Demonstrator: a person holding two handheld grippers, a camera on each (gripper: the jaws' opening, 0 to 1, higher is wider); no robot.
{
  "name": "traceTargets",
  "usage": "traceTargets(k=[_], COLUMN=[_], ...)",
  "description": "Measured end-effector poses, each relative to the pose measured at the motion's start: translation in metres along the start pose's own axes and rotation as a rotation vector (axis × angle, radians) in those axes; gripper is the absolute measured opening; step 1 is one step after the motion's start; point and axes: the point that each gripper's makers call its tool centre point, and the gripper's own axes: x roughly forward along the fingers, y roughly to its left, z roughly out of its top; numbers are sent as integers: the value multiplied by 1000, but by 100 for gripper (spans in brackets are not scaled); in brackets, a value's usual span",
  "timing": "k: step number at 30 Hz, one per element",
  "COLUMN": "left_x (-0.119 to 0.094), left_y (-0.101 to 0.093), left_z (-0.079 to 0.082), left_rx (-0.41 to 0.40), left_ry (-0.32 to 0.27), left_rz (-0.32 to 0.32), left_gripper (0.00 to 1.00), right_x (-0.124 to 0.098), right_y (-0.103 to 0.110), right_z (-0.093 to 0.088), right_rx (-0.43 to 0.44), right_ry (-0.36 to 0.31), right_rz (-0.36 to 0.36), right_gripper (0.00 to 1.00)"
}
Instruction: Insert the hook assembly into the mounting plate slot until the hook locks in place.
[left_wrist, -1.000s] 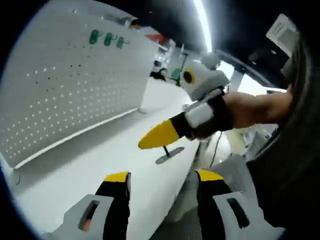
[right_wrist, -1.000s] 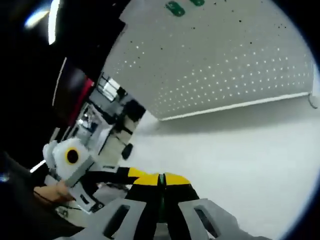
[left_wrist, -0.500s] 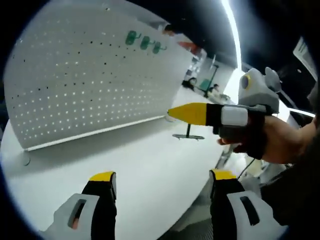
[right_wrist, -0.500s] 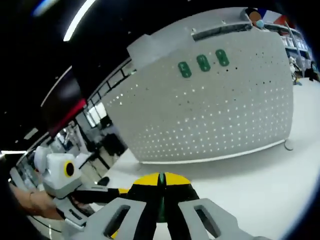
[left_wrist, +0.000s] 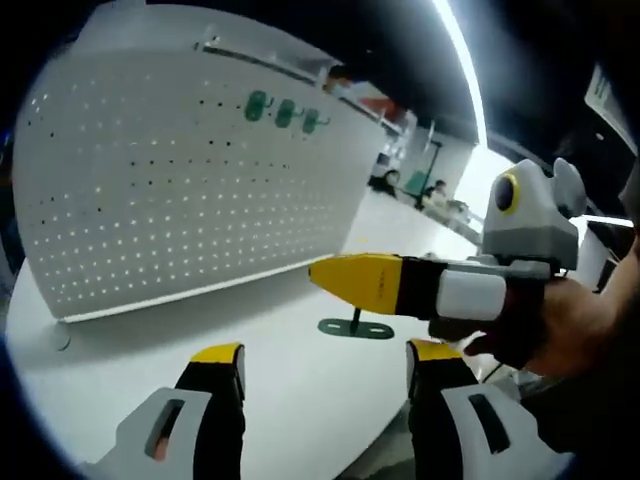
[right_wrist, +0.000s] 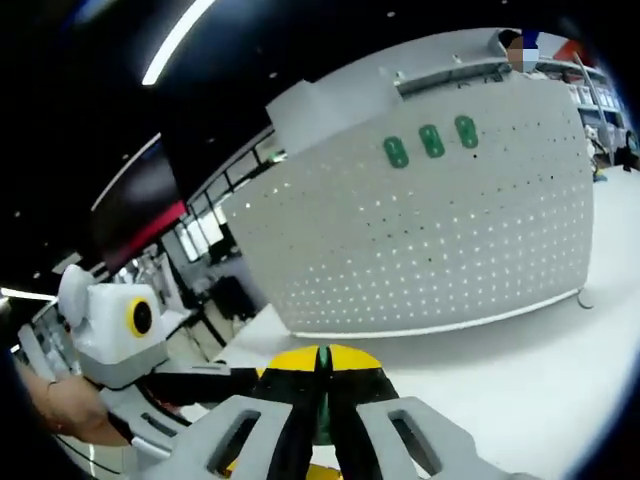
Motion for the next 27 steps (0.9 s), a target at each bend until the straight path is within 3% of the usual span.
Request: traceTargets(k=[11,23,27], left_x=[-3,-4,-4], left_y=[-5,-6,-9], left_z=[6,18,19], left_rx=[133,107,135], left_ry=[4,-43,-51], left_rz=[19,19,12], left_gripper=[52,40,34], right_x=[4,6,7], right_y=[3,11,14], right_z=[-1,6,5], right_rx=[-22,-106,-110], right_ry=[10,-16,-17], right_rz=[27,52,65], right_gripper=[0,0,0])
